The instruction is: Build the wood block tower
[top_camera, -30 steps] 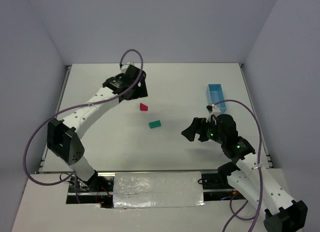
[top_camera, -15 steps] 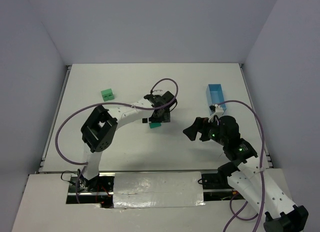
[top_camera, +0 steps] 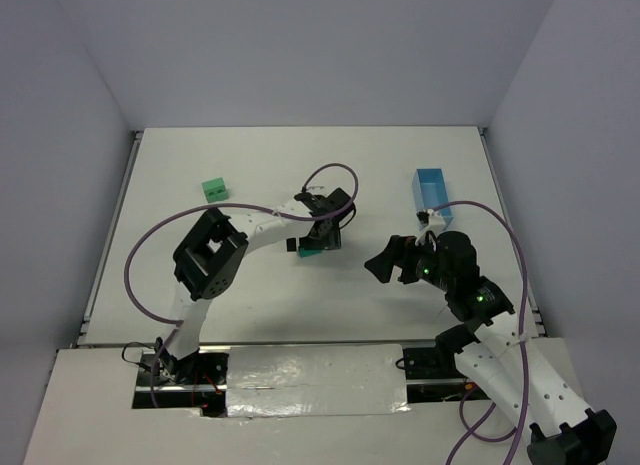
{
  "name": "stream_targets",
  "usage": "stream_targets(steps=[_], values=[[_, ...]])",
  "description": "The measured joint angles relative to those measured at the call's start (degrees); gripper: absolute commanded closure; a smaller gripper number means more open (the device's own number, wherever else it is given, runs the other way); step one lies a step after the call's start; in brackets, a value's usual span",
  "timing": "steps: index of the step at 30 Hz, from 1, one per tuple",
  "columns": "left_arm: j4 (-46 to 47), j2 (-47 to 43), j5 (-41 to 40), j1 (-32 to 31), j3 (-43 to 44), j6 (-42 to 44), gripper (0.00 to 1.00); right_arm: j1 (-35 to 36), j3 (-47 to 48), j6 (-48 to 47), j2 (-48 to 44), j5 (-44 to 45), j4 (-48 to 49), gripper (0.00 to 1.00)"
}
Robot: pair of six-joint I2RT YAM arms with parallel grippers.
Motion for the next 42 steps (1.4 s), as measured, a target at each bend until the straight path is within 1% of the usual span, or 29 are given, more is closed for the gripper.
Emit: stream_targets(steps=[2, 7, 8, 9, 10, 14, 16, 18, 19, 22, 23, 26, 28, 32, 37, 39, 42], values=[[-0.1, 0.7, -0.1, 0.0, 0.0, -0.8, 0.03, 0.0, 0.0, 0.0, 0.2, -0.1, 0.0, 0.0], [-0.1, 0.9, -0.8, 0.0, 0.0, -1.4, 0.09, 0.0, 0.0, 0.0, 0.4, -0.3, 0.0, 0.0], [-0.1, 0.9, -0.9, 0.0, 0.0, -1.5, 0.12, 0.0, 0.0, 0.0, 0.4, -0.4, 0.0, 0.0], [-0.1, 0.9, -0.9, 0.0, 0.0, -1.9, 0.18, 0.0, 0.0, 0.0, 0.5, -0.5, 0.0, 0.0], [-0.1, 0.9, -1.1, 0.1, 0.0, -2.1, 0.21, 0.0, 0.0, 0.0, 0.6, -0.5, 0.0, 0.0], [0.0, 0.9, -1.4, 0.1, 0.0, -2.3, 0.24, 0.0, 0.0, 0.0, 0.9, -0.7, 0.0, 0.0], [0.0, 0.9, -1.6, 0.1, 0.0, -2.3, 0.29, 0.0, 0.0, 0.0, 1.0, -0.9, 0.0, 0.0], [0.0, 0.9, -1.6, 0.2, 0.0, -2.3, 0.37, 0.0, 0.0, 0.0, 1.1, -1.0, 0.0, 0.0], [0.0, 0.9, -1.7, 0.2, 0.0, -2.3, 0.43, 0.0, 0.0, 0.0, 1.2, -1.0, 0.0, 0.0], [0.1, 0.8, -1.8, 0.3, -0.2, -2.2, 0.54, 0.0, 0.0, 0.0, 1.4, -1.0, 0.0, 0.0], [0.3, 0.6, -1.8, 0.3, -0.5, -2.2, 0.61, 0.0, 0.0, 0.0, 1.5, -1.0, 0.0, 0.0], [1.0, -0.6, -1.7, 0.8, -2.2, -2.1, 0.66, 0.0, 0.0, 0.0, 1.6, -1.2, 0.0, 0.0], [1.0, -2.0, -1.5, 1.7, -3.6, -1.7, 0.66, 0.0, 0.0, 0.0, 1.6, -1.3, 0.1, 0.0], [1.1, -7.0, -1.1, 6.0, -5.9, 0.9, 0.66, 0.0, 0.0, 0.0, 1.7, -1.4, 0.1, 0.0], [1.9, -15.9, -0.5, 16.0, -6.0, 9.0, 0.62, 0.0, 0.0, 0.0, 1.7, -1.4, 0.1, 0.0], [2.2, -18.2, 0.3, 20.9, -4.9, 13.4, 0.62, 0.0, 0.0, 0.0, 1.6, -1.4, 0.1, 0.0], [1.9, -17.6, 1.2, 27.6, -0.1, 20.5, 0.64, 0.0, 0.0, 0.0, 1.6, -1.4, 0.1, 0.0]])
